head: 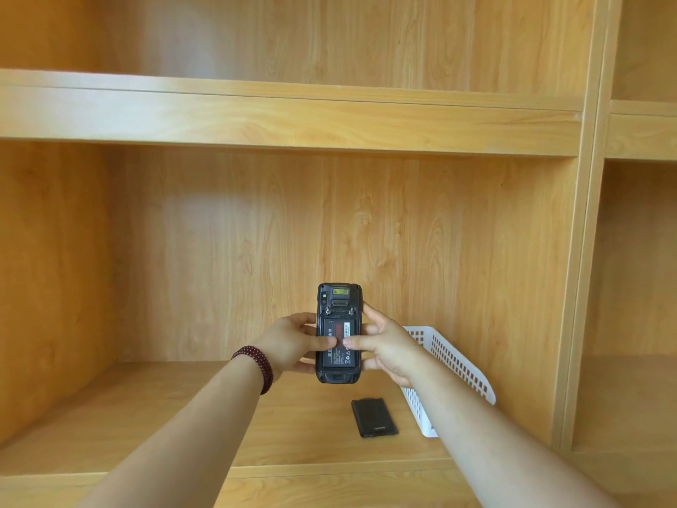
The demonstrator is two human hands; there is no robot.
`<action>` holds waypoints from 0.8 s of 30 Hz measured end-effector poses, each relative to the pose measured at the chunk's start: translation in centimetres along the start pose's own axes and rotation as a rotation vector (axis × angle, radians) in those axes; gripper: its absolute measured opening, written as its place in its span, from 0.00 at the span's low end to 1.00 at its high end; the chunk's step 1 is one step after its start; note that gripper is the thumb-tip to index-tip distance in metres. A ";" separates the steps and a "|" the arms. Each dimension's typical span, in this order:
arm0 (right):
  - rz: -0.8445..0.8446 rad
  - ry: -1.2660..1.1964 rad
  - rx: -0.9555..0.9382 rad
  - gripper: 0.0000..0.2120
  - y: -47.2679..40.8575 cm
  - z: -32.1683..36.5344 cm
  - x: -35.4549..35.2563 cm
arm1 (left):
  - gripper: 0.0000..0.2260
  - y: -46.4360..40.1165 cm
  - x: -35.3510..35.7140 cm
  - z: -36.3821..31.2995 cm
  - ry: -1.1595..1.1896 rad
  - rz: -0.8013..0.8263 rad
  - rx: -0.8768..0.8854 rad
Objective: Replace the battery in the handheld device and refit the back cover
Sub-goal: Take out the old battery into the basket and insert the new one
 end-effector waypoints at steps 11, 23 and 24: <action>0.037 0.144 -0.011 0.48 0.0 -0.6 0.1 | 0.27 -0.1 0.3 0.4 -0.009 0.039 0.037; -0.007 0.146 -0.028 0.44 0.5 -0.4 0.9 | 0.12 -0.2 -0.5 -0.1 0.082 -0.068 0.078; -0.019 0.128 -0.030 0.37 0.7 -0.3 1.0 | 0.12 -0.2 -0.6 -0.1 0.084 -0.076 0.072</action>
Point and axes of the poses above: each hand's wrist, its own y-axis away from the middle knuckle, its own x-axis out of the palm, z = x × y, the point moved 5 cm from there along -y, towards the middle knuckle, and after that the axes turned 1 degree about -y, right-handed, at the moved point
